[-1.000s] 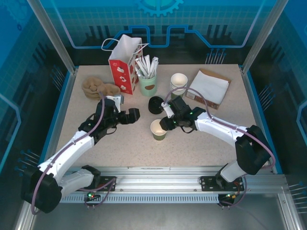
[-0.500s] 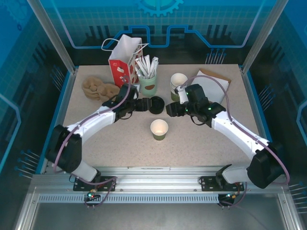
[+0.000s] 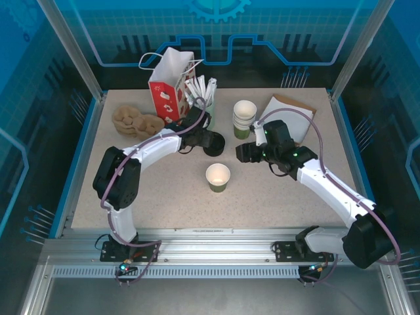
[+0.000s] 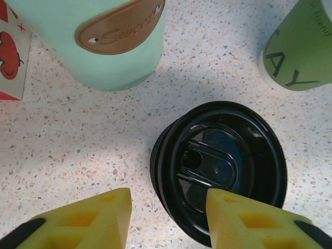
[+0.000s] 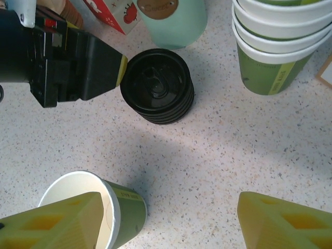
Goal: Pack the takeout coffee
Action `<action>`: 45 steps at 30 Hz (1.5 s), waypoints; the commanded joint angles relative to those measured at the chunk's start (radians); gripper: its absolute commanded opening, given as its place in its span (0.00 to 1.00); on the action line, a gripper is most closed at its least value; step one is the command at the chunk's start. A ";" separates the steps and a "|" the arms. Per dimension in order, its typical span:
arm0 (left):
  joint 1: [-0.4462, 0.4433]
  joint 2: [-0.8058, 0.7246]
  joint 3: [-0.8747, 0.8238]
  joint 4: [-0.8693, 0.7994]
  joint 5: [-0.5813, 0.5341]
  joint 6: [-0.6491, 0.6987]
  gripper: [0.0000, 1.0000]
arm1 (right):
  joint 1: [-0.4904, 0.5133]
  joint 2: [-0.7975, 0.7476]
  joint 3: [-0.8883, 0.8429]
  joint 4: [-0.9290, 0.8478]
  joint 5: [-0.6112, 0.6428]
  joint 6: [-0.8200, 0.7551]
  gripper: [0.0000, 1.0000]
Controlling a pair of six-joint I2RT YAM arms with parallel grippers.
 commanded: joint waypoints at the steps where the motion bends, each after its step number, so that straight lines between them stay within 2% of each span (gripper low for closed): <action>1: -0.011 0.037 0.052 -0.056 -0.027 0.024 0.41 | -0.011 -0.031 -0.012 0.012 0.006 0.018 0.71; 13: -0.027 0.120 0.107 -0.080 -0.055 0.030 0.31 | -0.013 -0.033 -0.030 0.019 0.009 0.021 0.71; 26: -0.028 0.128 0.105 -0.073 -0.085 0.039 0.23 | -0.013 -0.025 -0.041 0.027 0.002 0.026 0.71; 33: -0.031 0.119 0.104 -0.071 -0.083 0.035 0.18 | -0.013 -0.019 -0.041 0.025 -0.002 0.026 0.71; 45: -0.031 0.018 0.073 -0.057 -0.078 0.033 0.16 | -0.014 -0.029 -0.007 -0.019 0.008 0.003 0.71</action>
